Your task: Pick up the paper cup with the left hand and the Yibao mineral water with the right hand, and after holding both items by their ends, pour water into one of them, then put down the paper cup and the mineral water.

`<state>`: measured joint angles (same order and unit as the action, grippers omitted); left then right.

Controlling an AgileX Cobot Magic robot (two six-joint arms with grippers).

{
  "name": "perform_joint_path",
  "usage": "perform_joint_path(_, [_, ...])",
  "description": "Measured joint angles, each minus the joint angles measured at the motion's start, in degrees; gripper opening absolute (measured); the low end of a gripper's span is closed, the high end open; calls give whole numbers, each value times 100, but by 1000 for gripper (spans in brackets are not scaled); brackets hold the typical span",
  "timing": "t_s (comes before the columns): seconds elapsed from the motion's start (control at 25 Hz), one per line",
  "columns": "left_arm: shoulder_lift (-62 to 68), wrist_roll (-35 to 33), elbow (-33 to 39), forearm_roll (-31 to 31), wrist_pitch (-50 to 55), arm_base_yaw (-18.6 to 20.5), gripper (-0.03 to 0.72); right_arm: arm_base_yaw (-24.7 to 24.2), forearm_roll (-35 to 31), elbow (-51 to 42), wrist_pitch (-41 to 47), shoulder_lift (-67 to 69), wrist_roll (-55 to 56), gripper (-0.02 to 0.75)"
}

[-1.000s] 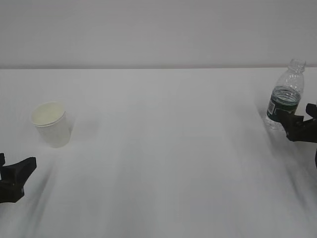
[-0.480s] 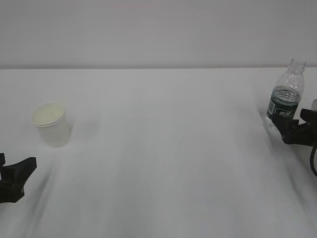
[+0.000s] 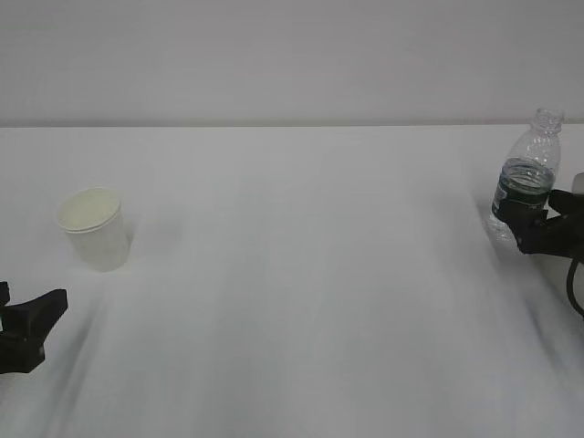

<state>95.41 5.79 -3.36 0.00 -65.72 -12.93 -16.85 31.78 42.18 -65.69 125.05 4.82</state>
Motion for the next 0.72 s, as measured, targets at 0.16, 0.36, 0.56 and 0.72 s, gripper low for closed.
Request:
perform_joint_path(0.16, [0, 0, 0, 0, 0, 0, 521, 0, 76, 139, 0, 148, 106, 664])
perform_joint_path(0.36, [0, 0, 0, 0, 0, 0, 521, 151, 90, 357, 0, 287, 141, 664])
perform_joint_path(0.56, [0, 0, 0, 0, 0, 0, 520, 229, 78, 509, 25, 372, 141, 663])
perform_joint_path(0.72, [0, 0, 0, 0, 0, 0, 520, 242, 70, 628, 129, 383, 141, 657])
